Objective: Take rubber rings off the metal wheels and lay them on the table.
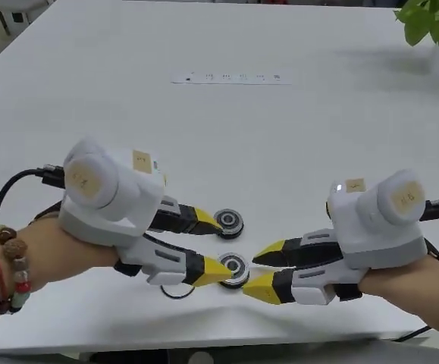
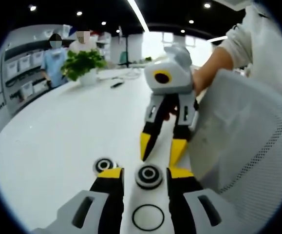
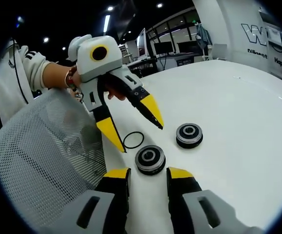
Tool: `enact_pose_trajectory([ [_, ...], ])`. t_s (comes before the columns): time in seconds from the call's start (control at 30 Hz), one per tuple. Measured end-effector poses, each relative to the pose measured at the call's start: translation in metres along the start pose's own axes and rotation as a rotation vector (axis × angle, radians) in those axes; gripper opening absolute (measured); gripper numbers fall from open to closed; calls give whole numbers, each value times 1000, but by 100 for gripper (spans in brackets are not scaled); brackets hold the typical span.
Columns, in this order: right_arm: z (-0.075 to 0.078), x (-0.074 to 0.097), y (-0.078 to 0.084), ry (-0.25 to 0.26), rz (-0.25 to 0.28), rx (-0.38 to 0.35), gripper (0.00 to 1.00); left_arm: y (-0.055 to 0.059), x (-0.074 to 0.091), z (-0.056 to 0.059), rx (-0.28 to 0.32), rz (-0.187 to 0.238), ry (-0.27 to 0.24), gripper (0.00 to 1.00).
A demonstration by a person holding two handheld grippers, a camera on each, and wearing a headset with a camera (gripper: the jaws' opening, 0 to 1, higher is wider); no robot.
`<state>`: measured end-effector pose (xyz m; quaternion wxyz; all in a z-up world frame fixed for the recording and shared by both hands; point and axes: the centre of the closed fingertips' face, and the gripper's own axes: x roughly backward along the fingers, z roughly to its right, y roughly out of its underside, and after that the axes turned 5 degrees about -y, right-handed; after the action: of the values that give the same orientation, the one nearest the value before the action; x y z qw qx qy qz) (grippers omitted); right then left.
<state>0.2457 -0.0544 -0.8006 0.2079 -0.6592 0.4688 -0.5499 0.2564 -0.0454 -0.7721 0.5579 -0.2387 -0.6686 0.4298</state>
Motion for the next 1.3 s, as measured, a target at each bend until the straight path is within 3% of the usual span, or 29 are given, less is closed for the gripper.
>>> enact_pose_trajectory([
  [0.2, 1, -4, 2, -2, -20, 27, 25, 9, -11, 7, -23, -25, 21, 31],
  [0.5, 4, -8, 5, -3, -40, 54, 23, 17, -16, 7, -61, -35, 28, 22],
  [0.77, 5, -10, 4, -7, -34, 62, 20, 18, -17, 5, -58, -16, 28, 15],
  [1.07, 8, -7, 7, -2, -49, 114, 13, 17, -19, 4, -80, -4, 41, 15],
  [1.3, 10, -7, 8, 0, -62, 111, 10, 16, -20, 4, -70, 5, 37, 15],
])
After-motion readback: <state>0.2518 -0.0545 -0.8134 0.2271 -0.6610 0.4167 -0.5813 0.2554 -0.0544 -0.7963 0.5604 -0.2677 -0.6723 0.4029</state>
